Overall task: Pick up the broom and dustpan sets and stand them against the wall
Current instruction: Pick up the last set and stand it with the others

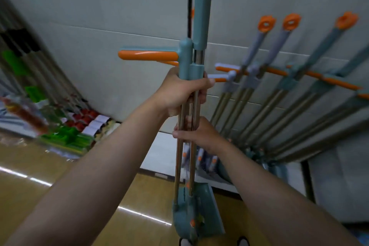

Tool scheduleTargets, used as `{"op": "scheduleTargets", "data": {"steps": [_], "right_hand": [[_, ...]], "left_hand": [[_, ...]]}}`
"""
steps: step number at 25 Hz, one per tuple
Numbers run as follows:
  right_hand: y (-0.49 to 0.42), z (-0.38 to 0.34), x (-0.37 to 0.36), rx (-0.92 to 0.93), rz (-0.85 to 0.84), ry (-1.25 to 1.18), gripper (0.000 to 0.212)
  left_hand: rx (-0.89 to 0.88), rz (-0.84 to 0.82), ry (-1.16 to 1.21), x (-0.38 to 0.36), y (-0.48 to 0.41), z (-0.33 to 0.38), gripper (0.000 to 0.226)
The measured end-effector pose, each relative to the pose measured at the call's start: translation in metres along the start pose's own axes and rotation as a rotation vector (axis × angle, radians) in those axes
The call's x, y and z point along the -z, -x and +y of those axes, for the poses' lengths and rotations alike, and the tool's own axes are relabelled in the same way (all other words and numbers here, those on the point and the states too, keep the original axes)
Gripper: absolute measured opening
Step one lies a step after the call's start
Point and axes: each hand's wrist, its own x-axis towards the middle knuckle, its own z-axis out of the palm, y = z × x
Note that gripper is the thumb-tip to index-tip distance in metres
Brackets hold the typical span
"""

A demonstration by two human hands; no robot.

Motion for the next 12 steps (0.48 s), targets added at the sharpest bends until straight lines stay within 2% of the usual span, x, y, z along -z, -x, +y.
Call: {"op": "scheduleTargets", "data": {"steps": [4, 12], "right_hand": [[0.024, 0.015, 0.041, -0.031, 0.135, -0.010, 0.013], [0.094, 0.047, 0.120, -0.083, 0.377, -0.069, 0.025]], "left_hand": [[-0.002, -0.160, 0.024, -0.049, -0.019, -0.010, 0.016], [0.007, -0.420, 0.014, -0.162, -0.037, -0.031, 0.015]]}}
